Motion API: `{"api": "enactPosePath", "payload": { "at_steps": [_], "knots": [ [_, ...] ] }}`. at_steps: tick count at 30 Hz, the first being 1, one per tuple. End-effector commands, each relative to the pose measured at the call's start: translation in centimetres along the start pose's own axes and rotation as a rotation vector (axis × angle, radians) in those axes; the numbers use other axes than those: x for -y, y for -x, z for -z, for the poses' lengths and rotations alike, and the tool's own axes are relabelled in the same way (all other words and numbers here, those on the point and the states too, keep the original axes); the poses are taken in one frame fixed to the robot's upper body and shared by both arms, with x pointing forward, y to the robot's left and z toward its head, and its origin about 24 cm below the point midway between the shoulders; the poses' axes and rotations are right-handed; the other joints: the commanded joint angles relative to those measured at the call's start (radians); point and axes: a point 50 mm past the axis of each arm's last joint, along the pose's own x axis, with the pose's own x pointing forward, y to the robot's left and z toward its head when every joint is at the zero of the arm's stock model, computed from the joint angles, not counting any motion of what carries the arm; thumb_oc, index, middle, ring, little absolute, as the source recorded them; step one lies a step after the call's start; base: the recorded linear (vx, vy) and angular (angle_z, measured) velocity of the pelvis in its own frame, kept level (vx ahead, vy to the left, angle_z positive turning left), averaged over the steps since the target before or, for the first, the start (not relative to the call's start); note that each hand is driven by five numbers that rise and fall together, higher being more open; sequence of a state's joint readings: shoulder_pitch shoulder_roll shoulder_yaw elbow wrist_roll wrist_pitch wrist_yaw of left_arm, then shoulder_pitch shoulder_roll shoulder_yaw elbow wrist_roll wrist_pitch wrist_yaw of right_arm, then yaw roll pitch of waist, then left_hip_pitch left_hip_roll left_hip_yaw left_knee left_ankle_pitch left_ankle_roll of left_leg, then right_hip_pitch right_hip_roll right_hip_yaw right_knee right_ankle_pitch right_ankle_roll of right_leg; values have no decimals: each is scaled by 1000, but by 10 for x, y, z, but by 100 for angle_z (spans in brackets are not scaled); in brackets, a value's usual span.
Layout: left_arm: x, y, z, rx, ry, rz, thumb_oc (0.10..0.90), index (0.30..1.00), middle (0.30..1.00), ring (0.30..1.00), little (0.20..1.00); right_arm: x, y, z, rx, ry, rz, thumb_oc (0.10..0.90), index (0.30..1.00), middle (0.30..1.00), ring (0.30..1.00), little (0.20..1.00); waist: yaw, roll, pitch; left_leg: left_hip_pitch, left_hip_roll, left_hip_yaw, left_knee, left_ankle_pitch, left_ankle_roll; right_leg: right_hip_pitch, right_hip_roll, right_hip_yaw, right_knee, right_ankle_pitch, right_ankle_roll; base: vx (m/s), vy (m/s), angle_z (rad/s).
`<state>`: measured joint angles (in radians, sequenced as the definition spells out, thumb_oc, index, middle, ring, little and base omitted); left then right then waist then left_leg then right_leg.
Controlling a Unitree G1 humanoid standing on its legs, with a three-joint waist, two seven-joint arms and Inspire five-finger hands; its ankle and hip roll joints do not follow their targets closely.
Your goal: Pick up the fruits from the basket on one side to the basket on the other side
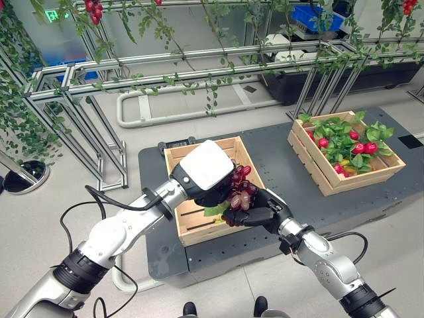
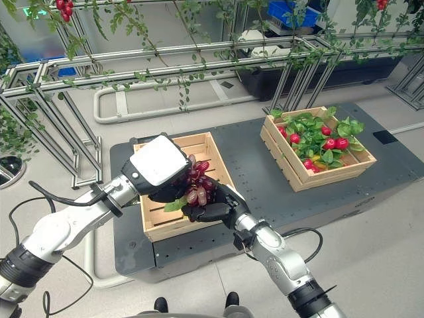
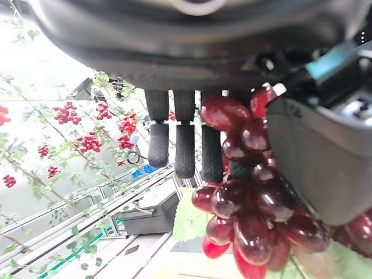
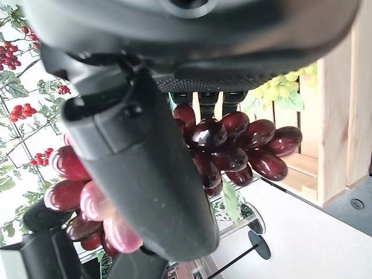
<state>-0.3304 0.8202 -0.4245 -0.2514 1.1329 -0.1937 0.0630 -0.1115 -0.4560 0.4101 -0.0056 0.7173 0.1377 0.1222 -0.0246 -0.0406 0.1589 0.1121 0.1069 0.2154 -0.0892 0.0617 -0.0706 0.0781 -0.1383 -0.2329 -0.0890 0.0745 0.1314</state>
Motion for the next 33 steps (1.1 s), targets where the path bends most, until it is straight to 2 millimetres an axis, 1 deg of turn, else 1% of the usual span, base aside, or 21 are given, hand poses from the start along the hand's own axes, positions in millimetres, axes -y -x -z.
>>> {"api": "enactPosePath", "payload": {
  "at_steps": [1, 9, 14, 17, 19, 20, 21, 22, 23, 24, 29, 30, 33],
  "knots": [
    [-53, -21, 12, -26, 8, -314, 400, 300, 300, 300, 300, -19, -13, -36, 204, -3, -83, 400, 300, 300, 300, 300, 8, 19, -101, 42, -14, -9, 2, -108, -10, 39, -51, -4, 7, -45, 62, 0, 0, 0],
    [-47, -22, 7, -6, 13, -263, 400, 300, 300, 300, 300, -20, -13, -39, 230, -5, -75, 400, 300, 300, 300, 300, 7, 22, -103, 43, -14, -10, 2, -108, -9, 38, -52, -1, 8, -47, 63, 0, 0, 0],
    [-42, -21, 9, -29, 13, -213, 400, 300, 300, 300, 300, -19, -11, -41, 251, -4, -46, 400, 300, 300, 300, 300, 6, 23, -103, 42, -13, -10, 2, -107, -7, 36, -51, 2, 7, -45, 63, 0, 0, 0],
    [-36, -18, 13, -48, 20, -163, 400, 300, 300, 300, 300, -13, -7, -43, 267, 2, -14, 400, 300, 300, 300, 300, 3, 25, -102, 40, -14, -10, 2, -106, -7, 34, -51, 4, 6, -43, 64, 0, 0, 0],
    [-35, -17, 15, -59, 25, -151, 447, 371, 371, 371, 371, -11, -6, -45, 272, 4, 0, 400, 300, 300, 300, 300, 2, 25, -102, 39, -13, -9, 2, -107, -7, 33, -52, 5, 5, -43, 65, 0, 0, 0],
    [-33, -16, 17, -72, 28, -136, 493, 439, 439, 439, 439, -9, -5, -45, 274, 10, 13, 400, 300, 300, 300, 300, 1, 26, -102, 38, -14, -8, 2, -107, -7, 32, -51, 5, 4, -43, 65, 0, 0, 0],
    [-31, -14, 20, -89, 36, -124, 511, 467, 467, 467, 467, -6, -3, -46, 275, 15, 27, 400, 300, 300, 300, 300, 1, 26, -102, 37, -14, -9, 2, -106, -7, 31, -51, 7, 3, -42, 65, -37, -8, 0],
    [-30, -11, 24, -113, 44, -122, 568, 552, 552, 552, 552, -3, -1, -46, 278, 18, 49, 400, 300, 300, 300, 300, 0, 27, -101, 37, -13, -8, 2, -105, -7, 30, -51, 8, 3, -40, 65, -37, -8, 0],
    [-28, -8, 27, -128, 56, -119, 701, 752, 752, 752, 752, 1, 1, -46, 281, 20, 62, 400, 300, 300, 300, 300, 0, 27, -100, 37, -13, -7, 2, -105, -7, 30, -51, 7, 2, -40, 65, -35, -11, 0],
    [-27, -6, 29, -141, 66, -112, 800, 900, 900, 900, 900, 4, 3, -45, 283, 23, 72, 400, 300, 300, 300, 300, 1, 27, -100, 36, -13, -6, 2, -106, -6, 29, -51, 7, 2, -40, 65, 0, 0, 0],
    [-21, 3, 41, -215, 146, -61, 800, 900, 900, 900, 900, 16, 11, -48, 304, 37, 138, 400, 300, 300, 300, 300, 1, 28, -99, 34, -11, -7, 2, -104, -7, 25, -49, 7, 2, -36, 65, -25, -10, -1],
    [-16, 8, 48, -254, 197, -47, 800, 900, 900, 900, 900, 20, 14, -49, 314, 41, 166, 400, 300, 300, 300, 300, 0, 29, -99, 32, -9, -4, 2, -103, -7, 22, -49, 8, 2, -36, 65, -43, -11, -2],
    [-9, 20, 57, -318, 276, -32, 800, 900, 900, 900, 900, 27, 19, -52, 327, 49, 206, 400, 300, 300, 300, 300, 1, 30, -99, 29, -9, -5, 2, -101, -7, 18, -48, 11, 2, -35, 64, -47, -12, -2]
  ]
}}
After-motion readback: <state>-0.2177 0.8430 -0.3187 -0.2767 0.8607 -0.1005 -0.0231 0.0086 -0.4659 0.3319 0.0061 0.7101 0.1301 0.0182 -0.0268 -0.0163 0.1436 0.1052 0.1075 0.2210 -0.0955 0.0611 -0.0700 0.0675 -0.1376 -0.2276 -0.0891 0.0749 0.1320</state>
